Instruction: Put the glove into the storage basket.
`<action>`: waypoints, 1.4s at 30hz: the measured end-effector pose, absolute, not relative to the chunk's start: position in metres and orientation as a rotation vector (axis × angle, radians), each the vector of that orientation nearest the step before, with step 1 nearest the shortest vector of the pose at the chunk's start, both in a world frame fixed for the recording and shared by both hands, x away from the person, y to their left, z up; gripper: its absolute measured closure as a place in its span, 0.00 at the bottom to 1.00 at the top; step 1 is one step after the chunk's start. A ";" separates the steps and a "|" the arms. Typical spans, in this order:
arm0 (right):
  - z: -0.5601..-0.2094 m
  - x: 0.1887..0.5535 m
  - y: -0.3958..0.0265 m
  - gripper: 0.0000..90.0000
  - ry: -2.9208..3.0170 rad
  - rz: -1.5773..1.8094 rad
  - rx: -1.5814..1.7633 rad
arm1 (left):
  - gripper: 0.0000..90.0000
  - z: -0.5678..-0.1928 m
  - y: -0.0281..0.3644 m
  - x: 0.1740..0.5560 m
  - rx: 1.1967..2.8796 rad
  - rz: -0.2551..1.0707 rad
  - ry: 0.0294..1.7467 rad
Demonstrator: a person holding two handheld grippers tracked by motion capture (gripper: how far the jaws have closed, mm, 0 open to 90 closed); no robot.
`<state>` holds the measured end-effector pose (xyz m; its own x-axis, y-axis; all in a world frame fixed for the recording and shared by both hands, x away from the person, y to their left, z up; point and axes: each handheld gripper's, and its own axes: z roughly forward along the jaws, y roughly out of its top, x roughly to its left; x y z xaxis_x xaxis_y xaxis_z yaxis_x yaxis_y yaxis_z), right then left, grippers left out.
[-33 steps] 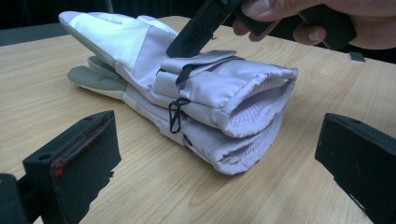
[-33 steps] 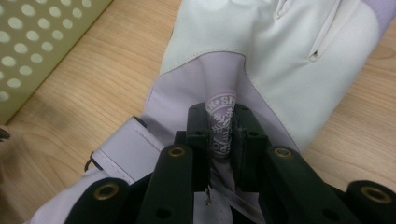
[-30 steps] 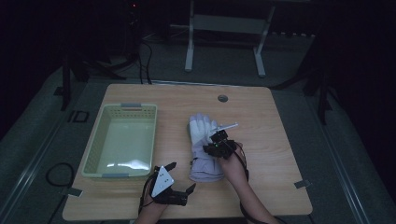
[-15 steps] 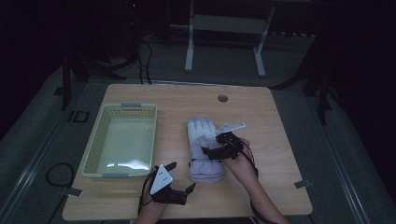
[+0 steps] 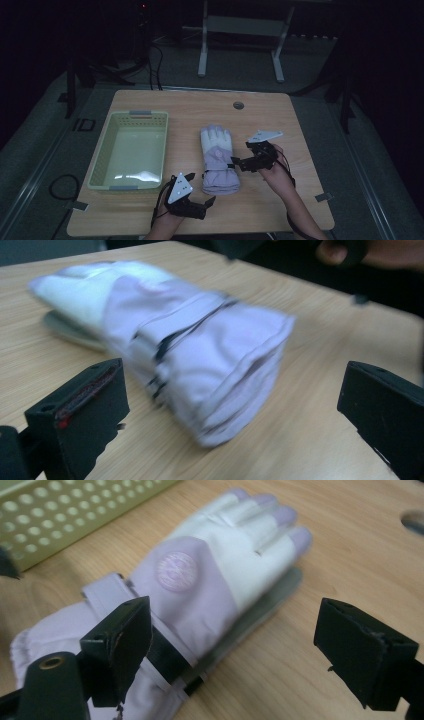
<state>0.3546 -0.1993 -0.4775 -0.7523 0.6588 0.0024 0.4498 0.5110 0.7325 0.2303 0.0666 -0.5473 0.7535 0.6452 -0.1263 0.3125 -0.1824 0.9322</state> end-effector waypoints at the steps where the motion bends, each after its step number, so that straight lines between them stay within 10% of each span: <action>1: -0.479 0.355 -0.203 0.17 2.466 1.093 0.961 | 0.00 -0.545 0.065 0.231 1.776 0.350 0.751; 12: -0.488 0.358 -0.214 0.12 2.427 1.187 0.988 | 0.00 -0.507 0.057 0.281 1.787 0.305 0.813; 26: -0.494 0.371 -0.206 0.40 2.401 1.217 0.980 | 0.01 -0.512 0.035 0.335 1.950 0.286 1.036; 29: -0.496 0.370 -0.201 0.43 2.414 1.219 0.979 | 0.16 -0.516 0.039 0.336 1.941 0.304 1.094; 42: -0.527 0.378 -0.189 0.38 2.528 1.110 1.062 | 0.18 -0.552 0.051 0.347 1.941 0.171 1.300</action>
